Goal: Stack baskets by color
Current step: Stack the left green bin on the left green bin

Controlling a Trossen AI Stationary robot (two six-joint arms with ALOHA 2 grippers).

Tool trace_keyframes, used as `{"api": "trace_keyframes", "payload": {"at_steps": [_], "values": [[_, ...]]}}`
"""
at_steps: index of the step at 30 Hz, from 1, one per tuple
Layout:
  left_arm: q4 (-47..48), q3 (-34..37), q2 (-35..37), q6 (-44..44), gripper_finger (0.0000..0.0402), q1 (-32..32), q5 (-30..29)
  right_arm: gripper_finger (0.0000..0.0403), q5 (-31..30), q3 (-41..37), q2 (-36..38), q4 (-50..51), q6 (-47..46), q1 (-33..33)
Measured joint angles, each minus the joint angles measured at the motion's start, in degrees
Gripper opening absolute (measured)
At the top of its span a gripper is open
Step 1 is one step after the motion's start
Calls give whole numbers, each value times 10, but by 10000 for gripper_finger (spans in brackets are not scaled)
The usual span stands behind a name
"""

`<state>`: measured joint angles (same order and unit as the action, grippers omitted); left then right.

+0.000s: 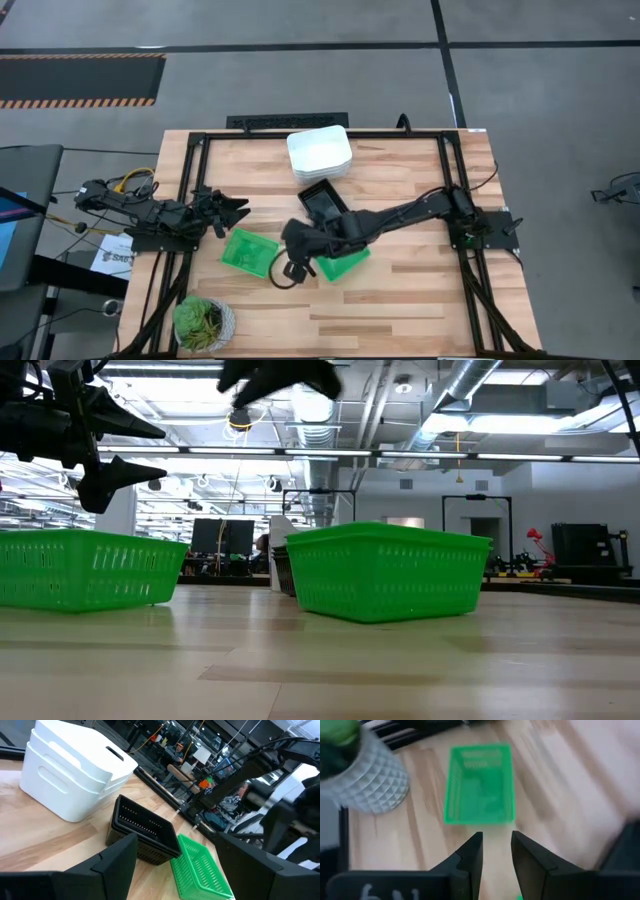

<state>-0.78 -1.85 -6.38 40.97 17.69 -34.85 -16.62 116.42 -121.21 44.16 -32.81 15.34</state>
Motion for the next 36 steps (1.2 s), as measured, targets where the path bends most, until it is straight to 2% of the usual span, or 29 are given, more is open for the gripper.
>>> {"api": "trace_keyframes", "payload": {"at_steps": [5,12,15,24,26,28,36], "values": [[0,0,0,0,256,0,0,123,8,0,0,-57,223,-13],[0,0,0,2,256,0,-1,126,132,0,-44,-133,443,-25],[0,0,0,7,256,0,-1,137,142,0,-72,-142,514,-24],[0,0,-11,14,256,0,-3,200,156,3,-134,-217,621,-38],[0,0,-13,18,256,0,-3,209,161,-1,-141,-193,624,-41],[0,0,-15,18,256,0,-4,215,181,1,-156,-215,628,-47],[0,0,-21,24,256,0,-5,209,184,-1,-181,-197,635,-58]]}}
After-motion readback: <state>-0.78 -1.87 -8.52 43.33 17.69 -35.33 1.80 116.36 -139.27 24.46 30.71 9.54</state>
